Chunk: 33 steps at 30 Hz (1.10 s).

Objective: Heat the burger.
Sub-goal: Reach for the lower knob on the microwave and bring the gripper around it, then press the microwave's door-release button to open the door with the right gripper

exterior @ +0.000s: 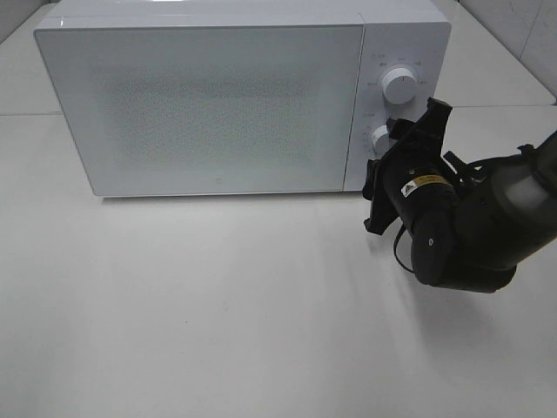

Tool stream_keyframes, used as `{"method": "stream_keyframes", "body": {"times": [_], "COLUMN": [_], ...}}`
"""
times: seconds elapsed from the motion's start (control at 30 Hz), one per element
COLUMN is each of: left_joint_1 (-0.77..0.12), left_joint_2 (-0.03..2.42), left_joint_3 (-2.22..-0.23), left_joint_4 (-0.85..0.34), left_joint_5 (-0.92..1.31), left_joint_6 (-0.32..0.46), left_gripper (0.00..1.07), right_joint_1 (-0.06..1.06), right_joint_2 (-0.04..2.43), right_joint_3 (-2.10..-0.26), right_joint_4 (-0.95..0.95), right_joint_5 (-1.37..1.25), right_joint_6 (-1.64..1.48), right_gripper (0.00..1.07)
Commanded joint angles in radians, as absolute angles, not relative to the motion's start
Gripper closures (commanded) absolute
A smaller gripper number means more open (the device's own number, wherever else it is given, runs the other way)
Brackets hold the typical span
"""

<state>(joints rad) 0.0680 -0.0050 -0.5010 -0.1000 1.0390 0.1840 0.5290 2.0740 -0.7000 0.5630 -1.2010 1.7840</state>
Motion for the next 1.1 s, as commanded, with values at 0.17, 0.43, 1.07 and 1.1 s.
{"method": "stream_keyframes", "body": {"times": [0.17, 0.43, 1.07, 1.1], "left_joint_1": [0.068, 0.068, 0.068, 0.068], "left_joint_2": [-0.026, -0.026, -0.026, -0.026], "left_joint_3": [-0.498, -0.498, -0.498, -0.498], "left_joint_4": [-0.106, -0.106, -0.106, -0.106], "left_joint_5": [1.036, 1.036, 1.036, 1.036], "left_joint_6": [0.182, 0.182, 0.182, 0.182], "left_gripper": [0.06, 0.06, 0.06, 0.06], "right_joint_1": [0.524, 0.527, 0.583, 0.595], "right_joint_2": [2.072, 2.071, 2.065, 2.048], "right_joint_3": [-0.714, -0.705, -0.701, -0.685], "right_joint_4": [0.552, 0.552, 0.591, 0.610], "right_joint_5": [-1.432, -1.432, -1.433, -1.433], "right_joint_6": [1.790, 1.805, 1.825, 1.822], "right_gripper": [0.32, 0.32, 0.32, 0.32]}}
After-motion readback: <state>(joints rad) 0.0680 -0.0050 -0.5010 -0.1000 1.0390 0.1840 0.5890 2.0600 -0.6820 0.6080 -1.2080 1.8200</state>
